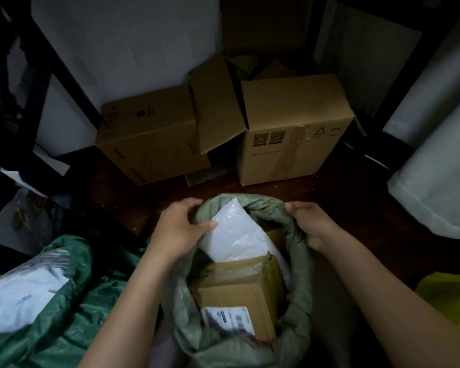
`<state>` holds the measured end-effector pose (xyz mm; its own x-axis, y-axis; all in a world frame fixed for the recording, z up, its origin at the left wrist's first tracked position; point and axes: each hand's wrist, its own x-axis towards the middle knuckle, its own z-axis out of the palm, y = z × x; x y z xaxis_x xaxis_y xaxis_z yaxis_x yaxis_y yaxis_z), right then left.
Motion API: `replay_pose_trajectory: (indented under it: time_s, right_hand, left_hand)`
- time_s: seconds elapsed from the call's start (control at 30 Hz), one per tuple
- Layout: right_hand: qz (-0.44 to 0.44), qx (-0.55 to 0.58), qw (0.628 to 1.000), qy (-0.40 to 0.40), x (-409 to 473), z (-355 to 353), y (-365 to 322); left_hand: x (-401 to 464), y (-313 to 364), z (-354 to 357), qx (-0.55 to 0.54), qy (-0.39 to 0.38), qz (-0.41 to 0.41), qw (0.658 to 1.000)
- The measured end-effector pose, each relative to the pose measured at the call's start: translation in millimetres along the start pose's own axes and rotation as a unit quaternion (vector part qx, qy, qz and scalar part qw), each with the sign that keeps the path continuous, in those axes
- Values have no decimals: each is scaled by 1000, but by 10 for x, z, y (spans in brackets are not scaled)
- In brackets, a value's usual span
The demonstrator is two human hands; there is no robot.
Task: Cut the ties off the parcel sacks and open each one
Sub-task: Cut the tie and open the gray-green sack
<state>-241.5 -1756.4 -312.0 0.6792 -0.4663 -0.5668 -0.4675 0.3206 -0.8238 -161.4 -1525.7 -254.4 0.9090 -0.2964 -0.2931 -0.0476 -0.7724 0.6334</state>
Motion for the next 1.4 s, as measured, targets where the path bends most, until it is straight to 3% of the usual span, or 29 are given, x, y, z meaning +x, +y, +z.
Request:
replay_pose_trajectory:
  time_s: [0.1, 0.2, 0.27, 0.33, 0.4, 0.53, 0.67, 0.77, 0.87, 0.93, 1.03, 1.1, 1.2, 1.3, 1.4]
  right_hand:
    - [-3, -58, 997, 56, 96, -95, -47]
    - [26, -131, 990, 39, 120, -163, -112]
    - [-4, -264, 964, 37, 113, -179, -110]
    - [-119, -357, 924, 70, 57, -152, -116]
    - [-225, -308, 924, 31, -25, -104, -132]
    - [-278, -333, 897, -87, -64, -68, -80]
    - [-228, -310, 910, -157, -60, -210, -108]
    - [-176, -285, 922, -194, -96, -229, -100]
    - [-128, -247, 943, -181, -90, -242, -72]
    - [-59, -153, 970, -180, -82, -297, -102]
    - [-8, -58, 973, -221, -79, -390, -134]
    - [-32, -93, 976, -195, -64, -354, -99]
    - [-79, -175, 977, -96, -67, -179, -1]
    - [-141, -250, 956, -66, -74, -41, 88]
    - [-224, -256, 940, -13, -75, -38, 60]
  left_hand:
    - [-81, -67, -43, 69, 0, -71, 995]
    - [-151, -95, -21, 97, 46, -63, 992]
    - [-166, -96, 7, 94, 69, -46, 992]
    - [-156, -69, 22, 38, 61, -25, 997]
    - [-144, -18, 51, -65, 34, -19, 997]
    - [-165, 61, 110, -244, -15, -37, 969]
    - [-159, 67, 95, -418, -47, -76, 904]
    - [-108, 55, 96, -487, -53, -118, 864]
    - [-68, 57, 124, -494, -41, -135, 858]
    - [-56, 71, 139, -487, -32, -135, 862]
    - [-51, 79, 130, -486, -26, -137, 863]
    - [-43, 80, 110, -480, -28, -134, 867]
    - [-60, 92, 113, -464, -43, -130, 875]
    - [-65, 97, 119, -459, -58, -128, 877]
    - [-49, 85, 97, -465, -57, -138, 873]
